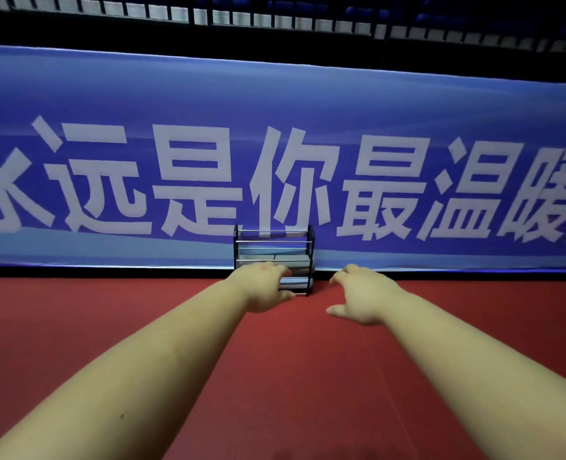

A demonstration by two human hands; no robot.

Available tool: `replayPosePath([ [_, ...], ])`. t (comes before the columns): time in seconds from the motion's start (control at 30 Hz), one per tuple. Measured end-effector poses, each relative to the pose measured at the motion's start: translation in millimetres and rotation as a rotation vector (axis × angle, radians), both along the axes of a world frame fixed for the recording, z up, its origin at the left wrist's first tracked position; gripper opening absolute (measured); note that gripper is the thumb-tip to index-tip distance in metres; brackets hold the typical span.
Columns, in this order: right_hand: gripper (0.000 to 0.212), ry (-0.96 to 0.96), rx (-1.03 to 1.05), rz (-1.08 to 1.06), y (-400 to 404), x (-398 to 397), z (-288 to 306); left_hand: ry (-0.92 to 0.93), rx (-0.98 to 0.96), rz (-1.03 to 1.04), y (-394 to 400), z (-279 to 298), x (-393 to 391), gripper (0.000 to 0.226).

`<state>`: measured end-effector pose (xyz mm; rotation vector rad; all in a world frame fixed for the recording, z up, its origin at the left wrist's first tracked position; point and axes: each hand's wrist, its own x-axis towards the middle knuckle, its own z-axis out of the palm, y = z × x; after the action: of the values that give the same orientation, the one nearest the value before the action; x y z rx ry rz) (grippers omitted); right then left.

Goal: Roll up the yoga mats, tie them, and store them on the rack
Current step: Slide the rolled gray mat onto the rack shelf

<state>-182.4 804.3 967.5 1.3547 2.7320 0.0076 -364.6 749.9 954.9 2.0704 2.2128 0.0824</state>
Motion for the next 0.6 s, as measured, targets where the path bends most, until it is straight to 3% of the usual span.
replayPosePath([
  [0.3,0.06,-0.034,-0.097,0.006,-66.4,127.5,-28.2,0.042,-0.106,0.036,-83.0,-19.3,133.7,0.059],
  [0.6,0.054,0.029,-0.022,0.102,-111.0,143.6,-5.7,0.165,-0.071,0.037,-138.8,7.0,167.0,0.061],
])
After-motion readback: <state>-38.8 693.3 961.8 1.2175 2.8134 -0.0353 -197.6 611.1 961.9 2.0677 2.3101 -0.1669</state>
